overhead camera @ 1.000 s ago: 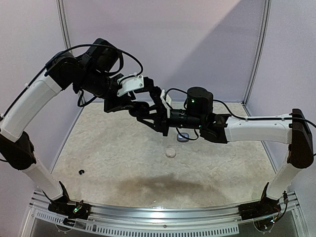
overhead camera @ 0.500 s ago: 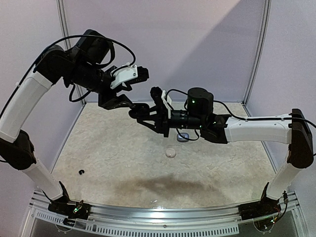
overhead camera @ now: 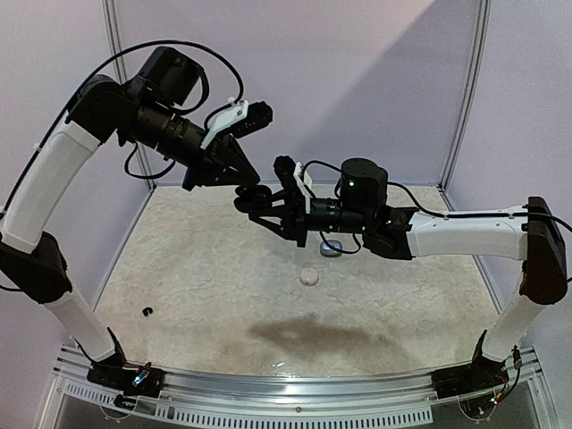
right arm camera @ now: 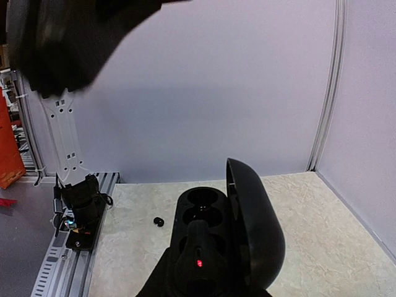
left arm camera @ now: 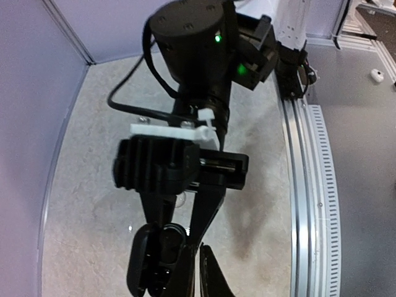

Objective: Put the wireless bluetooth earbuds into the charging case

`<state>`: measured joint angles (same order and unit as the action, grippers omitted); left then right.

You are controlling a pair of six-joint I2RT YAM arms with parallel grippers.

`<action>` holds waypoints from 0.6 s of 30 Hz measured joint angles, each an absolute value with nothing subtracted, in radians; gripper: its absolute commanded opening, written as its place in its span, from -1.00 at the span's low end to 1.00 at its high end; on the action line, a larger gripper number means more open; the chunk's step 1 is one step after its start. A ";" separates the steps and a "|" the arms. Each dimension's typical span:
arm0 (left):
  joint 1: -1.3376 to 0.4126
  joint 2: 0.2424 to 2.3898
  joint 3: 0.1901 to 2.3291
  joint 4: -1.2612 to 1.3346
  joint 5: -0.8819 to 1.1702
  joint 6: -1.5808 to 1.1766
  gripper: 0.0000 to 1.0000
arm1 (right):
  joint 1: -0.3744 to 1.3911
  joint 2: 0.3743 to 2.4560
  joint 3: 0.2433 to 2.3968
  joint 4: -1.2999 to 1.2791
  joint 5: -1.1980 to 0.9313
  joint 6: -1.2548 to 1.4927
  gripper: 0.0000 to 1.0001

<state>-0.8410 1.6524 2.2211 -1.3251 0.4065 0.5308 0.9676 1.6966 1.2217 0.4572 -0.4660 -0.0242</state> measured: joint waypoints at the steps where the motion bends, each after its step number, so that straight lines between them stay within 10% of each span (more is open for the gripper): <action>1: -0.840 1.652 2.202 -1.325 0.418 0.532 -0.90 | 0.968 1.697 1.222 0.457 -0.466 -0.028 -0.77; 18: -0.755 1.547 1.890 -1.247 0.601 0.628 -0.49 | 0.968 1.697 1.222 0.473 -0.466 -0.032 -0.77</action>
